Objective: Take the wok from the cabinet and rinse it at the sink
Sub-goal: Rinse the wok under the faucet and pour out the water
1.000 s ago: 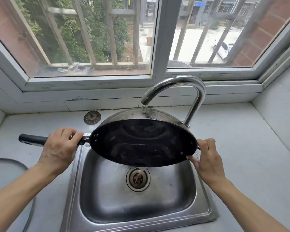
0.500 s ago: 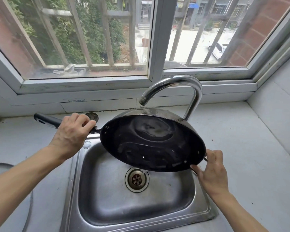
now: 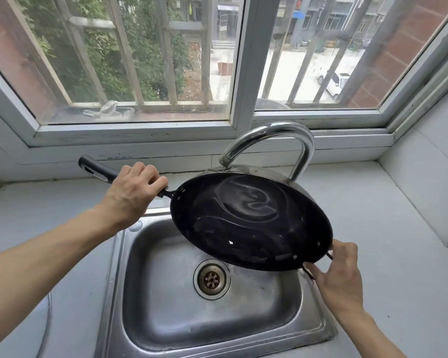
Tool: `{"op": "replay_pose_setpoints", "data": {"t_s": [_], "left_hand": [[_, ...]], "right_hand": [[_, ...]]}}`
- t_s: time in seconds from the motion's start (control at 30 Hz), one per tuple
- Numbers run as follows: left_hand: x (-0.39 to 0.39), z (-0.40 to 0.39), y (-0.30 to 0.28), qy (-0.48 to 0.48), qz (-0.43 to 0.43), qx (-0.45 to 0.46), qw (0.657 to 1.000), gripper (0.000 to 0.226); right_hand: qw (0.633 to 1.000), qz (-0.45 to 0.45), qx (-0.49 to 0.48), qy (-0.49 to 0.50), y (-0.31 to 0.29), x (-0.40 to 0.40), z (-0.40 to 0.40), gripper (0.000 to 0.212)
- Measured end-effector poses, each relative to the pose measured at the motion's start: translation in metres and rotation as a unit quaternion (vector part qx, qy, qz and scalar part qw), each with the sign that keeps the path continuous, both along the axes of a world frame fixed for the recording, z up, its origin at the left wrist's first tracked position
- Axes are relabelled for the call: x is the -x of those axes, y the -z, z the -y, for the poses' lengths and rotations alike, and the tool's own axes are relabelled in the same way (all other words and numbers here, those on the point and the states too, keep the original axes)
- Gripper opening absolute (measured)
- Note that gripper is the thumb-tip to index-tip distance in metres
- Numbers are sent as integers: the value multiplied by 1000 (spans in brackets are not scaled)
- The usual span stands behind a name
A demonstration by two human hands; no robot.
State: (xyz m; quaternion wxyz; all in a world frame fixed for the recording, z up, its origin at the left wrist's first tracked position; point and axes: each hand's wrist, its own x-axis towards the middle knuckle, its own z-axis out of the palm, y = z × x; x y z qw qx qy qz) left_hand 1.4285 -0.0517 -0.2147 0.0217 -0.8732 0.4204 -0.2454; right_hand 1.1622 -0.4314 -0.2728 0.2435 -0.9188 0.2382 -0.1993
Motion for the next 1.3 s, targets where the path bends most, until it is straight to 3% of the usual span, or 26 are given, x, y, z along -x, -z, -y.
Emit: {"op": "replay_pose_setpoints", "data": {"t_s": [0.47, 0.67, 0.9, 1.13, 1.3], "left_hand": [[27, -26, 22, -63, -62, -6, 996, 47], [48, -58, 32, -87, -71, 5, 994, 23], [74, -95, 34, -133, -92, 33, 986, 15], [98, -115, 33, -180, -107, 51, 976, 18], [106, -118, 32, -204, -128, 71, 968, 37]], "right_hand": [[998, -26, 21, -52, -8, -9, 4, 73], [994, -41, 24, -102, -14, -26, -6, 76], [985, -46, 48, -157, -22, -49, -25, 75], [979, -40, 67, -191, -39, -81, -36, 79], [971, -46, 84, -220, -48, -103, -35, 81]]}}
